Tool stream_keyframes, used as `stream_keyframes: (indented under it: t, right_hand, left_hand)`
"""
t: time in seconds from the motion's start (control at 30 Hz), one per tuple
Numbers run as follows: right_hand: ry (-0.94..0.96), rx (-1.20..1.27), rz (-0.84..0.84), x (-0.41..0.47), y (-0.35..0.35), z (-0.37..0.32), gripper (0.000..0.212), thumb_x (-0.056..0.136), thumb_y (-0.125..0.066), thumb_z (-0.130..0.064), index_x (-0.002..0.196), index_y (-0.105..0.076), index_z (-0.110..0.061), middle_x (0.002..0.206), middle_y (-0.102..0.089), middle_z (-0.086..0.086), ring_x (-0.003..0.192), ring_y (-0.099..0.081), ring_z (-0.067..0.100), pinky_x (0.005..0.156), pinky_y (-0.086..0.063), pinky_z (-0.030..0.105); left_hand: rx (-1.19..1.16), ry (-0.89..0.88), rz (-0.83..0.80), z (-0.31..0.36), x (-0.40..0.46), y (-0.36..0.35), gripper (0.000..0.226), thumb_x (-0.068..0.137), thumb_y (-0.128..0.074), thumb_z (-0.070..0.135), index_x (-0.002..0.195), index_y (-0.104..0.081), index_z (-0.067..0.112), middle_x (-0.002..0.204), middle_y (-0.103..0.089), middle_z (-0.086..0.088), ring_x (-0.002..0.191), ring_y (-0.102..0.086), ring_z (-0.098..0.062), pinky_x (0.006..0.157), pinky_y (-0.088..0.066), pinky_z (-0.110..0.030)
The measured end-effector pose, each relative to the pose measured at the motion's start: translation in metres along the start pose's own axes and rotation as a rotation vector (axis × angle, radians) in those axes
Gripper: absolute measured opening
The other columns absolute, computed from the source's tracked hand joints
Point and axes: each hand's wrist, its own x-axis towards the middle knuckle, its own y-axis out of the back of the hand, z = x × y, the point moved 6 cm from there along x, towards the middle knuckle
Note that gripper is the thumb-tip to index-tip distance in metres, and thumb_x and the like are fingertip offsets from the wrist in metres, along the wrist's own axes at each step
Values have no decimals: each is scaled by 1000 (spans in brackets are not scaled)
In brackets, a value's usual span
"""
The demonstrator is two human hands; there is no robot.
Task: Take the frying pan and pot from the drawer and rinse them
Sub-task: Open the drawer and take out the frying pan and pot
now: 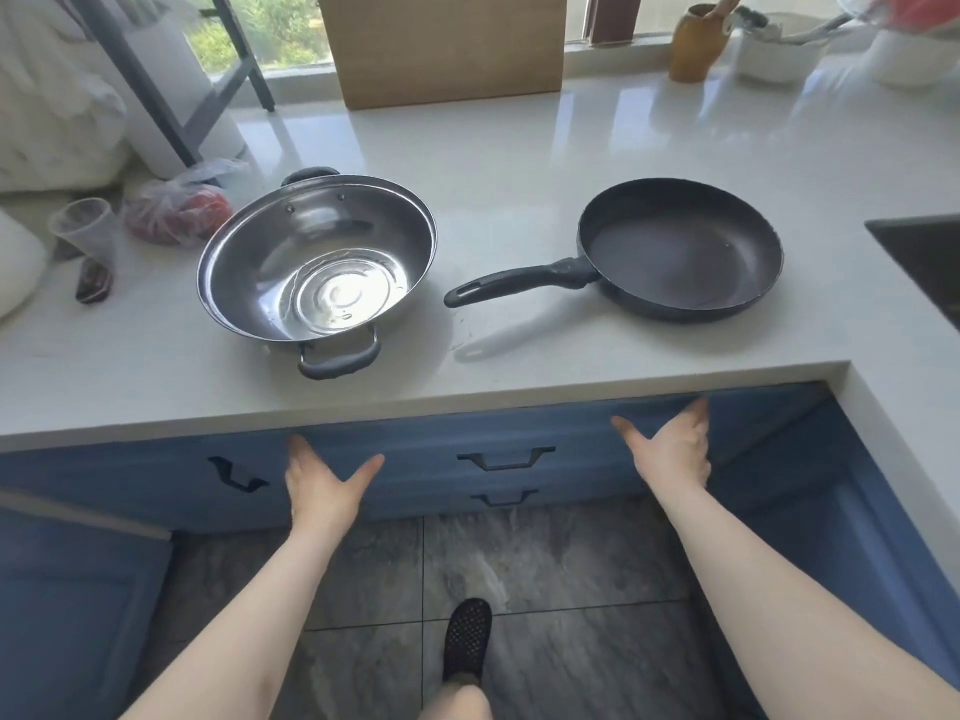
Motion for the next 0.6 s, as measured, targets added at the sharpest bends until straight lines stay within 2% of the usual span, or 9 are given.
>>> stream_keyframes:
  t: [0.2,0.37,0.5,0.6]
  right_hand:
    - [42,16,-62,15,-6,3,118,76,-77,-52,156,-3,-8,162,-14,11,147,-22,32,113,-31,55]
    - [55,4,-109,18,-9,9,119,75,-79,-50,157,-2,-9,164,-10,9,148,-19,30,116,-27,52]
    - [78,-65,-133,19,3,11,117,73,-79,-54,156,-9,-8,161,-19,13,145,-25,34,113,-31,55]
    - [126,-96,-157,11,18,10,113,76,-75,-56,156,-9,-10,161,-18,13,146,-24,33,114,-30,54]
  left_hand:
    - [29,-8,-31,2,13,-4,107,83,-70,50,155,-4,7,162,-11,-11,149,-11,-29,121,-18,-48]
    - [27,-18,-45,5,14,-6,109,84,-69,48,156,4,12,164,-4,-6,150,-7,-27,121,-14,-46]
    - [65,-13,-60,5,14,2,103,84,-69,49,155,-6,7,160,-17,-12,147,-16,-33,119,-21,-49]
    - [122,-82,-79,11,5,13,93,85,-67,49,152,-19,6,155,-29,-15,143,-23,-35,115,-27,-51]
